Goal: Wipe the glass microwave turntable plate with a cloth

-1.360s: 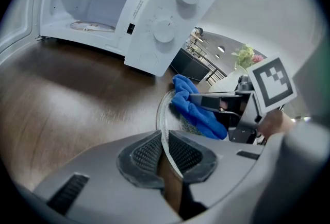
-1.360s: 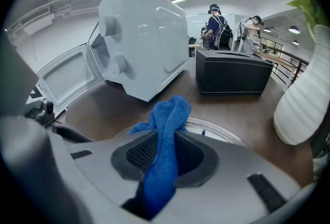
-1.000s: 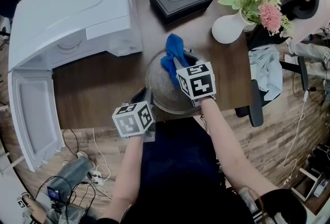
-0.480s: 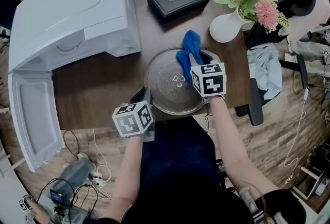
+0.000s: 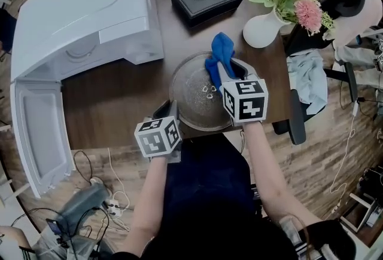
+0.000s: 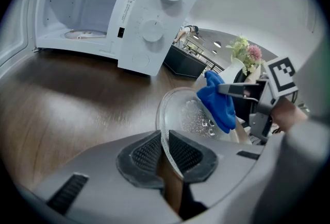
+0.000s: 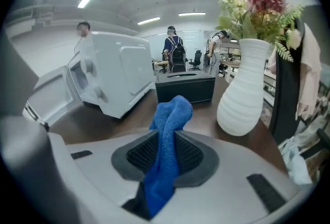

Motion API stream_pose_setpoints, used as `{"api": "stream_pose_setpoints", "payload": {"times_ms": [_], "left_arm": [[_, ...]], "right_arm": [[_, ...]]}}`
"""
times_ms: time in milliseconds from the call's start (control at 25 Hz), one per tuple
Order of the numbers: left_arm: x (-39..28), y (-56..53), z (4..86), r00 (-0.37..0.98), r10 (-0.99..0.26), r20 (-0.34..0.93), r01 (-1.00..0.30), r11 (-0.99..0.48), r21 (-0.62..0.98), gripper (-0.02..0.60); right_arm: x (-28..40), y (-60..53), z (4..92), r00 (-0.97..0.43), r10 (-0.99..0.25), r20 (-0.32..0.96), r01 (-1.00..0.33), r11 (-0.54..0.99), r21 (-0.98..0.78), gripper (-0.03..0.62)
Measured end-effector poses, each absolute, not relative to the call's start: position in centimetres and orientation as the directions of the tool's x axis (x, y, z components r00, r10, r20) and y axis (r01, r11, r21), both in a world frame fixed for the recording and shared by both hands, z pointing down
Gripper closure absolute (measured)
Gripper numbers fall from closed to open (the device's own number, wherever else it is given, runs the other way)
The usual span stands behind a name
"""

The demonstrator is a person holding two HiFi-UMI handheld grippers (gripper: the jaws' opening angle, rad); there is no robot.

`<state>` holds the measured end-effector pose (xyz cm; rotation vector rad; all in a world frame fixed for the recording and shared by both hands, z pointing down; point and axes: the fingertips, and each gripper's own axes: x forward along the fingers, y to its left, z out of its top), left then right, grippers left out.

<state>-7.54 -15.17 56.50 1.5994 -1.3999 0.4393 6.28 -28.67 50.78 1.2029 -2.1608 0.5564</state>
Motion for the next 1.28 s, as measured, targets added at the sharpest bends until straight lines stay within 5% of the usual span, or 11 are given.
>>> {"api": "stream_pose_setpoints", "payload": {"times_ms": [360, 880, 1280], "left_arm": [[-7.5, -15.1, 56.5, 0.282, -0.577, 0.766, -0.912, 0.087, 0.401, 0.535], [-7.6, -15.0, 56.4, 0.284, -0.577, 0.766, -0.913, 0.083, 0.400, 0.535], [-7.6, -15.2, 56.8, 0.291, -0.587, 0.756, -0.909, 0.078, 0.410, 0.535]], "right_arm": [[-2.9, -19.7, 47.9, -0.664, -0.456, 0.593, -0.721, 0.600, -0.345, 0.516], [-3.0, -18.3, 54.4, -0.543, -0.442, 0.714, -0.718, 0.686, -0.121, 0.516], [4.6, -22.4, 54.5, -0.427, -0.542, 0.724, -0.801, 0.598, -0.024, 0.516]]}}
